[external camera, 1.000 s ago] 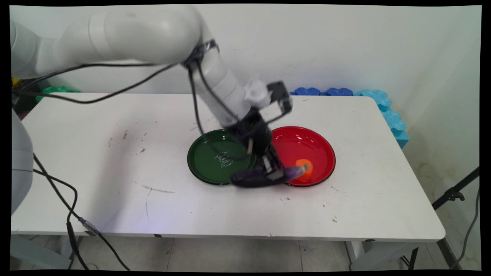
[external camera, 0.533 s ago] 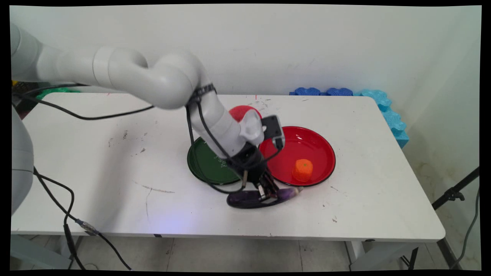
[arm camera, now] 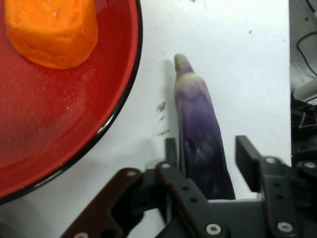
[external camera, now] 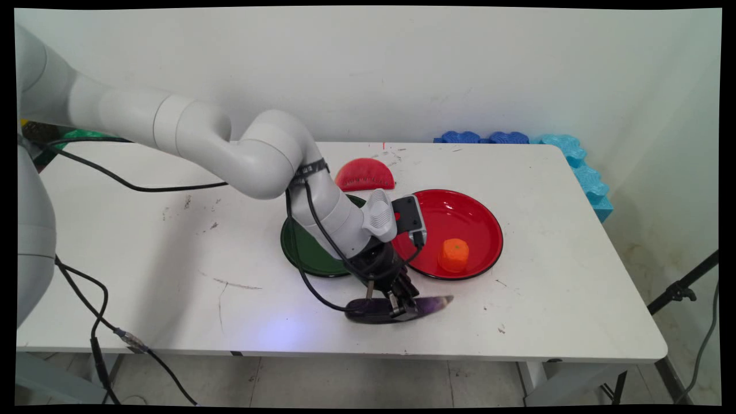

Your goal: Place the picked object on the table

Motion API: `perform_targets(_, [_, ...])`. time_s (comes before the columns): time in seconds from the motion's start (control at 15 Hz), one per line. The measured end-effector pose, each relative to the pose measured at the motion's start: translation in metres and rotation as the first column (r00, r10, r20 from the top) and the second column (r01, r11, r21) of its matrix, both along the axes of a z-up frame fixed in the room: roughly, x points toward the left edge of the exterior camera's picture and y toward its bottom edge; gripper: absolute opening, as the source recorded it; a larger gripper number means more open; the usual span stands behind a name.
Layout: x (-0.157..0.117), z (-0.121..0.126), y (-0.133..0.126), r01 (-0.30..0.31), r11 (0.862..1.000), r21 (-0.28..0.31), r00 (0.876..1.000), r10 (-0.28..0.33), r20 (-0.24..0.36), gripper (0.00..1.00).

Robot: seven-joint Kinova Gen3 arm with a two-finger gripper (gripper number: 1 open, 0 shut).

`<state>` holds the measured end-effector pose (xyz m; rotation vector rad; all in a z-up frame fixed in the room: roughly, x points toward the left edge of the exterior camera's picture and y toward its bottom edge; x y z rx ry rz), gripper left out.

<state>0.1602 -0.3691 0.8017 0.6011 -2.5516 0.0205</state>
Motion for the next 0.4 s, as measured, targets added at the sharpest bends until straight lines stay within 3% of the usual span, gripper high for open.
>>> perform_targets(0.4, [-0.0022,0.0043,0.0045,0.008,1.0,-0.019,1.0,-0.009,-0.028,1.0])
